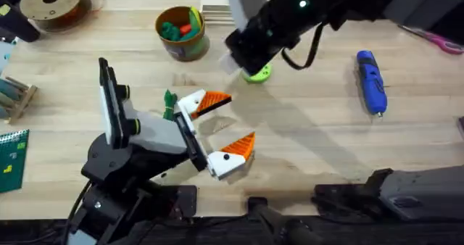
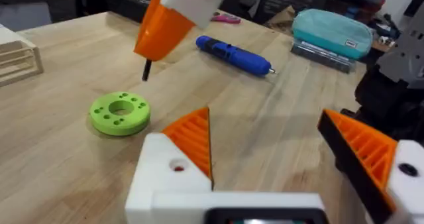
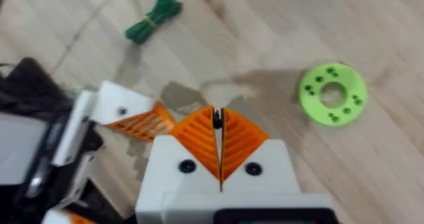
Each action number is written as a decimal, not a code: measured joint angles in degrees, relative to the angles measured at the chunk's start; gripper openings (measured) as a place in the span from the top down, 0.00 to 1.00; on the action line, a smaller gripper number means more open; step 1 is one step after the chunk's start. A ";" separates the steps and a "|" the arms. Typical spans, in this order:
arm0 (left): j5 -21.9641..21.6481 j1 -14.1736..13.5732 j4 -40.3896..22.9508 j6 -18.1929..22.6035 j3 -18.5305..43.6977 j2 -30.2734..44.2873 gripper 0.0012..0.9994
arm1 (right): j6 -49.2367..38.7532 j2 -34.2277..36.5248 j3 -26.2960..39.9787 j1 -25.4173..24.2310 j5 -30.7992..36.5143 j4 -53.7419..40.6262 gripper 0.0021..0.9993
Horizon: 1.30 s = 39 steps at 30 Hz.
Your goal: Pick up the gripper from the table and insert it into the empty holder that is missing its gripper. Then pick up a screw, insert it into the mounting hole, and use the screwdriver to tighten it. Finally, clean up the table by picking up the vegetable and placing it into the bucket.
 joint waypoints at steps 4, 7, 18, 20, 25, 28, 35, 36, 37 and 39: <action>-0.02 0.00 0.00 0.00 0.00 0.00 0.01 | 0.60 0.00 0.64 3.65 -1.50 -0.11 1.00; 0.00 0.00 0.00 0.00 0.00 0.00 0.01 | 0.95 0.00 0.74 6.07 -2.04 -0.15 1.00; -0.01 0.00 0.00 0.00 0.00 0.00 0.01 | 3.13 0.00 1.58 7.50 -2.49 -0.38 1.00; 0.00 0.00 0.00 0.00 0.00 0.00 0.01 | 3.18 0.00 2.46 7.50 -2.49 -0.46 1.00; 0.00 0.00 0.00 0.01 0.00 0.00 0.01 | 3.32 0.00 4.50 7.79 -2.62 -0.26 1.00; 0.00 0.00 0.00 0.00 0.00 0.00 0.01 | 3.33 0.00 4.61 8.80 -3.04 -0.21 1.00; 0.00 0.00 0.00 0.00 0.00 0.02 0.01 | 3.33 0.72 4.63 10.77 -3.87 -0.41 1.00; 0.00 0.00 0.00 0.00 0.00 0.00 0.01 | 3.34 1.04 4.63 10.76 -3.94 -0.44 1.00; -0.01 0.00 -0.01 0.01 0.00 0.00 0.01 | 3.33 1.33 4.63 10.76 -3.96 -0.43 1.00; 0.00 0.00 0.00 0.00 0.00 0.02 0.01 | 3.34 1.80 4.63 10.76 -3.96 -0.64 1.00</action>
